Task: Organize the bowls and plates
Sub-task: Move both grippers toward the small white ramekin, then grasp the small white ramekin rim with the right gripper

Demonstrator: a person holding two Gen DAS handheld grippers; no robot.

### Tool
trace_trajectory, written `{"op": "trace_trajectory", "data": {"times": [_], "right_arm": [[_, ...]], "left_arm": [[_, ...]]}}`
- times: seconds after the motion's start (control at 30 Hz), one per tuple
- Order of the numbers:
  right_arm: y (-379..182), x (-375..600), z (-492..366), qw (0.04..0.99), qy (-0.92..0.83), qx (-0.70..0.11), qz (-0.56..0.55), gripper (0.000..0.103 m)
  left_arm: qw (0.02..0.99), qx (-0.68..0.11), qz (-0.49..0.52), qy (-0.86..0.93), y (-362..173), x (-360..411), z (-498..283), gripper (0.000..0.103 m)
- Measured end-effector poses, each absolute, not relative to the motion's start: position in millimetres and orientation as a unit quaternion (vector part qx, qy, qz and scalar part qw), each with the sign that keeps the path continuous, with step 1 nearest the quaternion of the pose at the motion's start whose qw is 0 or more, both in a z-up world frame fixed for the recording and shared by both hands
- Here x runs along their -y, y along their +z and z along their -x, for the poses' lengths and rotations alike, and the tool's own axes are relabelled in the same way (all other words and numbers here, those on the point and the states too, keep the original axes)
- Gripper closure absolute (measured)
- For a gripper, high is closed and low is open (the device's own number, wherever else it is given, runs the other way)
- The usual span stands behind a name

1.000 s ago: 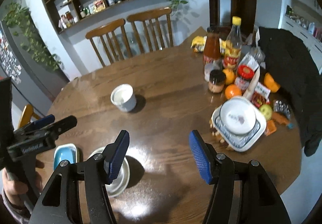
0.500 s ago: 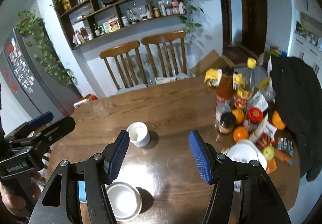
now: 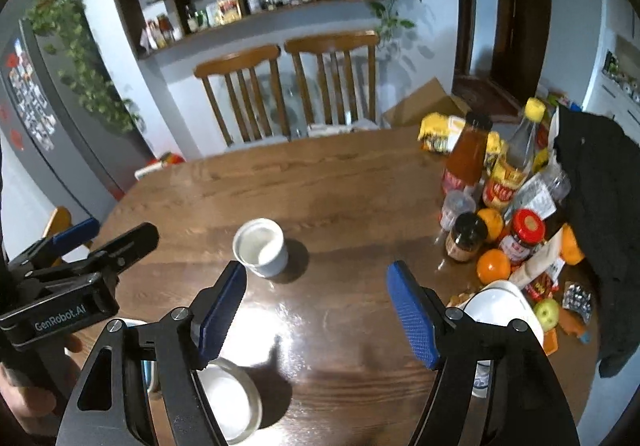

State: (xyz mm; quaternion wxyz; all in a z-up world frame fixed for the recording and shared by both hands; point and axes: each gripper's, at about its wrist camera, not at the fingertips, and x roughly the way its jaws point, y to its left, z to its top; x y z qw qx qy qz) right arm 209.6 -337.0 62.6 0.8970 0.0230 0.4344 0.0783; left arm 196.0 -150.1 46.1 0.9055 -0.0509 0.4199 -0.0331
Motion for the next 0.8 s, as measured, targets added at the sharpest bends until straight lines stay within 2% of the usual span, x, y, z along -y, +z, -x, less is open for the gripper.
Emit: {"op": "trace_trajectory", "data": {"times": [0.8], "right_arm": [[-47, 305, -307, 0.842, 0.106, -0.528, -0.036, 0.029]], "left_arm": [[0.848, -0.522, 0.076, 0.053, -73, 128, -276, 0.001]]}}
